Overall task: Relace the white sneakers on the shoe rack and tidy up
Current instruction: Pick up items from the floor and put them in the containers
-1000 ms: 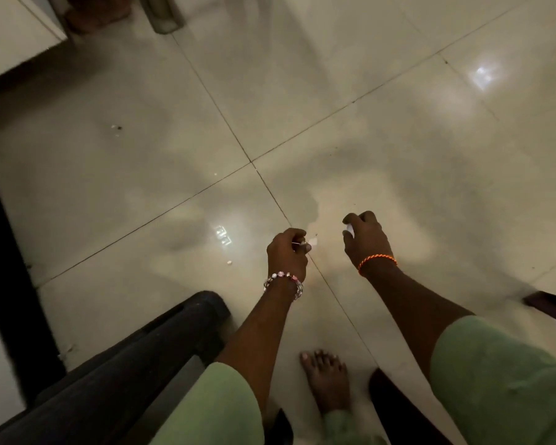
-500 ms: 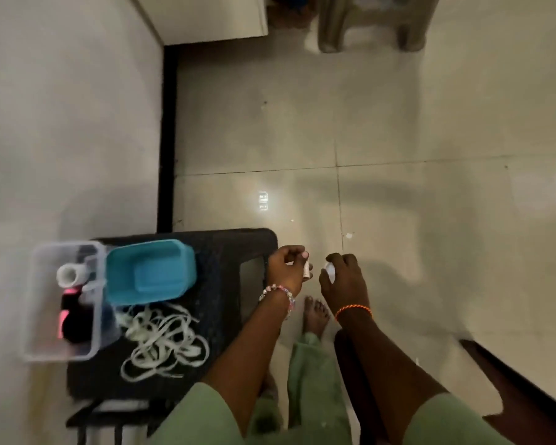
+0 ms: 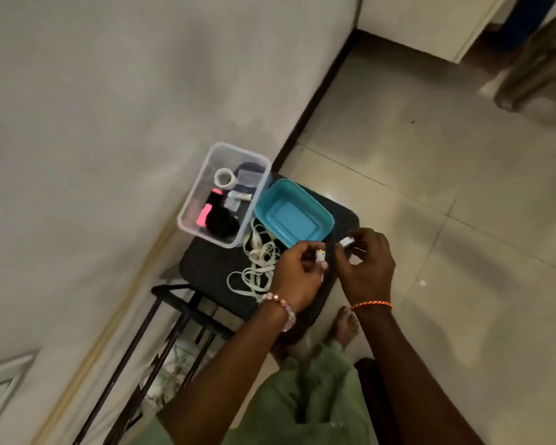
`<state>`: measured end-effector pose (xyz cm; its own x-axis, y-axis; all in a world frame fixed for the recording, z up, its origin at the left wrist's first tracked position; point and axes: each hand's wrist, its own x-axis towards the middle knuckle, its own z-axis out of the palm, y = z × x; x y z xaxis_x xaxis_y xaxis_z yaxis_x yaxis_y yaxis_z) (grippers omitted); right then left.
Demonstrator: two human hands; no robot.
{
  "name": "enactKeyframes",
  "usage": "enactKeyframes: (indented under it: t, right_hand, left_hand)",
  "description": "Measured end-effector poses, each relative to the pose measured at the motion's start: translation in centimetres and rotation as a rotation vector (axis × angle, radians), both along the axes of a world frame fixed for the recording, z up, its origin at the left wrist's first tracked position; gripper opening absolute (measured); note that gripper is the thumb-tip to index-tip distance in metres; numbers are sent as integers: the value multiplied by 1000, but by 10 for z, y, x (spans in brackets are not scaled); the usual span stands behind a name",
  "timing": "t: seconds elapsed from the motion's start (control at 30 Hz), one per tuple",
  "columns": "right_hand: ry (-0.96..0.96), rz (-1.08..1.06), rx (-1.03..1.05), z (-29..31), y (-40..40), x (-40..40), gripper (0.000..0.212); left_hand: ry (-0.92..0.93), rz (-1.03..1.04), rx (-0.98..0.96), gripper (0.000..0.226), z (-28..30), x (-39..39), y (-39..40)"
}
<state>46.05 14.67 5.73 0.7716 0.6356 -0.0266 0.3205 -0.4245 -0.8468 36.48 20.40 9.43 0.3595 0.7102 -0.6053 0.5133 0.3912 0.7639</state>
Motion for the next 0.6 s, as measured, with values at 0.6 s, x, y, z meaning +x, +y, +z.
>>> enactKeyframes:
  t: [0.6]
  right_hand:
    - [-97, 280, 13, 28, 123, -46, 15]
  left_hand:
    - [-117, 600, 324, 21, 16, -70, 82]
